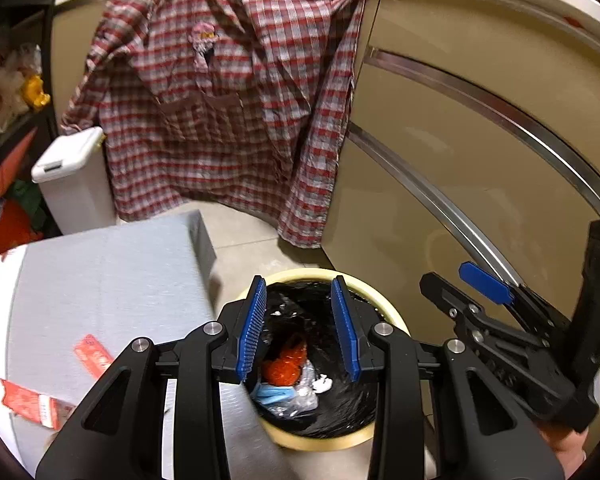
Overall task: Collect trash
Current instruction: 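Open both grippers over the bin to drop the mask and tissue, then move both grippers back to the table toward the red boxes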
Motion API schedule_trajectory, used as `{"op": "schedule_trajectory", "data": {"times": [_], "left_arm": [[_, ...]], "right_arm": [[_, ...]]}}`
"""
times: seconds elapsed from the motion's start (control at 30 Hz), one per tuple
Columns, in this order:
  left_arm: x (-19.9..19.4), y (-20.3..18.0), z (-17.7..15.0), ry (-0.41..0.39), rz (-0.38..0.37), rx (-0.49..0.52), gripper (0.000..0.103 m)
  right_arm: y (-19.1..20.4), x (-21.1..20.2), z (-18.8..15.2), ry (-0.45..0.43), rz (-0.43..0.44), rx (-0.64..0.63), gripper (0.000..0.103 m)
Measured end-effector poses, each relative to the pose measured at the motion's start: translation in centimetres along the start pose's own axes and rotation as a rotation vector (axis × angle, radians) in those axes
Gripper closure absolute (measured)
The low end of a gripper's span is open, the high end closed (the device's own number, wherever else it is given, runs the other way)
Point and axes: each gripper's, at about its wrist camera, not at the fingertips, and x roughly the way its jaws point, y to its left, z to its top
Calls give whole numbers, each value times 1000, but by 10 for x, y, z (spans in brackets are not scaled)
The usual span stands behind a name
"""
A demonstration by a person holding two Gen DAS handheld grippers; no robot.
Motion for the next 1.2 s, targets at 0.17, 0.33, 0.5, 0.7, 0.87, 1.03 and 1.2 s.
{"op": "schedule_trajectory", "data": {"times": [0.17,0.33,0.5,0.7,0.87,1.03,1.2], "left_arm": [[-44,22,-5,-43,43,23,70],[-94,64,-12,-75,111,40,70],[-139,114,-25,-96,187,34,70],[-167,176,-46,-97,262,-26,70],[-158,221,-74,-73,274,-156,70],[-121,244,-94,26,253,-263,57],[-101,262,-111,59,266,-411,40]], "right_arm": [[14,-7,-4,-22,7,-32,40],[35,-14,-6,-31,48,-70,47],[61,-18,-12,-25,118,-99,66],[92,-18,-23,-3,189,-130,78],[118,-12,-35,17,213,-186,78],[139,4,-45,59,240,-213,78],[160,20,-53,89,265,-237,76]]}}
